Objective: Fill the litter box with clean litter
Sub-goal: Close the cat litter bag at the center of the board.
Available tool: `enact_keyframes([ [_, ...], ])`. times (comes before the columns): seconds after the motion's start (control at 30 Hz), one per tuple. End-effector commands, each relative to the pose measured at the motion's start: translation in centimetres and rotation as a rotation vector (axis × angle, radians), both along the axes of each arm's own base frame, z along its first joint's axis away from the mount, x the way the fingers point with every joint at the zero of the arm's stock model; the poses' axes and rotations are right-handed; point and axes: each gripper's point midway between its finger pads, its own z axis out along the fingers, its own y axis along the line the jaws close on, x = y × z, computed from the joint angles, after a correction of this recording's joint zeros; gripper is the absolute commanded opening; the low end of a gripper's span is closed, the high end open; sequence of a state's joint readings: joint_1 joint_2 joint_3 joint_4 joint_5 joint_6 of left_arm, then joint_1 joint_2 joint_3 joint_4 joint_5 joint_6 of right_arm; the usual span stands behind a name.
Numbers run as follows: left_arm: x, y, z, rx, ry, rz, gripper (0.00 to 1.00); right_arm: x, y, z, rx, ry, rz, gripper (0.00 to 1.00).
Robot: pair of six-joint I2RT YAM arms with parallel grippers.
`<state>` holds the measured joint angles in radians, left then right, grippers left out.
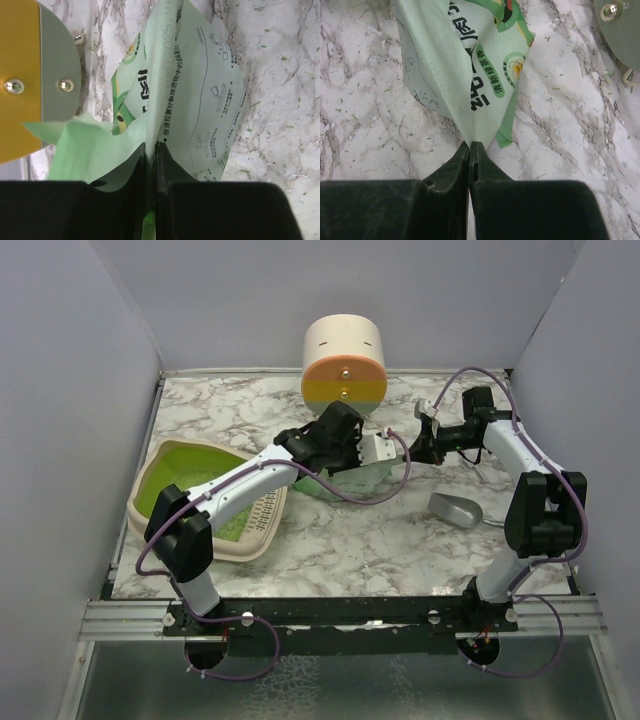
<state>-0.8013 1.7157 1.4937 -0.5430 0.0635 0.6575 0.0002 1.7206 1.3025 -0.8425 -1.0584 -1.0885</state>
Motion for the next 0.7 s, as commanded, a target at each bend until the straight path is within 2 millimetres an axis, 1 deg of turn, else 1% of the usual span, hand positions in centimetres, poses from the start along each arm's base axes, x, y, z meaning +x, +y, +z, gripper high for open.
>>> enact_keyframes([
  [0.0, 1.1, 5.5, 0.6, 0.097, -0.040, 0.166, 0.00, 1.0, -2.0, -0.1, -0.089, -0.039, -0.058, 0.01],
  [0.13, 1.0, 5.2, 0.6, 0.038, 0.008, 0.178, 0.00, 1.0, -1.9, 0.0, -0.079, -0.034, -0.054, 0.01],
  [0.2, 1.3, 4.9, 0.7, 0.016, 0.010, 0.203, 0.00, 1.0, -1.8, 0.2, -0.073, -0.032, -0.050, 0.01],
  [0.23, 1.5, 4.8, 0.7, 0.010, 0.008, 0.210, 0.07, 1.0, -1.7, 0.4, -0.068, -0.031, -0.049, 0.01],
  [0.3, 1.6, 4.7, 0.5, 0.006, 0.011, 0.214, 0.00, 1.0, -1.7, 0.5, -0.067, -0.025, -0.052, 0.01],
  [0.4, 1.7, 4.7, 0.3, 0.010, 0.012, 0.221, 0.00, 1.2, -1.8, 0.6, -0.072, -0.028, -0.058, 0.01],
  [0.47, 1.9, 4.8, 0.8, -0.003, 0.001, 0.237, 0.00, 1.4, -1.9, 0.6, -0.078, -0.032, -0.065, 0.01],
  [0.5, 2.0, 4.8, 1.1, -0.009, -0.007, 0.246, 0.07, 1.4, -2.0, 0.6, -0.079, -0.033, -0.065, 0.01],
  [0.53, 2.1, 4.8, 1.4, -0.017, -0.011, 0.253, 0.22, 1.3, -2.0, 0.6, -0.079, -0.030, -0.065, 0.01],
  [0.57, 2.0, 4.7, 1.6, -0.027, -0.008, 0.249, 0.30, 1.3, -2.0, 0.6, -0.078, -0.028, -0.064, 0.01],
  [0.67, 1.8, 3.7, 2.7, -0.083, 0.005, 0.238, 0.37, 1.2, -1.8, 0.8, -0.069, -0.025, -0.059, 0.01],
])
